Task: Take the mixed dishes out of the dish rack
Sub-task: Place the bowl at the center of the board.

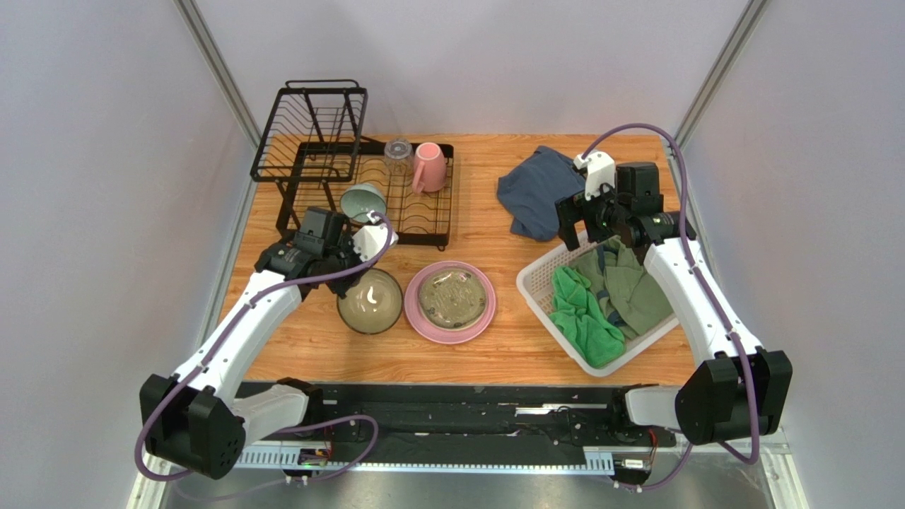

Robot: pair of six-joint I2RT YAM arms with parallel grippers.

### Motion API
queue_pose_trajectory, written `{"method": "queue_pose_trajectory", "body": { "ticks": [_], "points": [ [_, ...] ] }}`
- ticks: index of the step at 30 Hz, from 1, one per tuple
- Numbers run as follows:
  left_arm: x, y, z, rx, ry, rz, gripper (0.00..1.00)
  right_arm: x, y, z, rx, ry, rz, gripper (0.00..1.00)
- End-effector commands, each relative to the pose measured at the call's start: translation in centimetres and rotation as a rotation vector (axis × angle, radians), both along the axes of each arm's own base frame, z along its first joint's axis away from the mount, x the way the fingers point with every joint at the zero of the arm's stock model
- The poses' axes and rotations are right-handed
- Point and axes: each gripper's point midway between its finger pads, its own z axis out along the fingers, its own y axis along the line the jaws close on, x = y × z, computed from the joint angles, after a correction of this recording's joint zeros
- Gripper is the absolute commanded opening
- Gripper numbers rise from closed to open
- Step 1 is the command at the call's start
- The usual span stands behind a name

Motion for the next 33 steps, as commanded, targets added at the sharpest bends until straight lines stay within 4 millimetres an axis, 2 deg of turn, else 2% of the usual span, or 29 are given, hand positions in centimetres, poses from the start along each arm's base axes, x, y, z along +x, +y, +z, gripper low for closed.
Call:
{"method": "queue_pose_trajectory", "body": {
  "ticks": [1, 4, 17, 23, 33],
  "points": [
    [1.3, -1.1, 0.5, -0.109, -0.008, 0.001, 0.0, 0.9, 0.5, 2.3, 0.009, -0.075, 0.02, 0.99],
    [2.1, -0.8, -1.1, -0.097, 0.026, 0.02, 0.0, 1.0, 0.5, 2.1, 0.008, -0.071, 0.019, 0.99],
    [5.4, 0.0, -4.8, -0.053, 0.083, 0.079, 0.0, 1.1, 0.3, 2.0, -0.003, -0.07, 0.015, 0.99],
    [5.6, 0.4, -6.1, -0.052, 0.133, 0.087, 0.0, 1.1, 0.3, 1.9, -0.004, -0.068, 0.018, 0.99],
    [5.4, 0.6, -7.0, -0.048, 0.165, 0.088, 0.01, 1.1, 0.3, 1.9, -0.005, -0.068, 0.015, 0.99]
  ]
}}
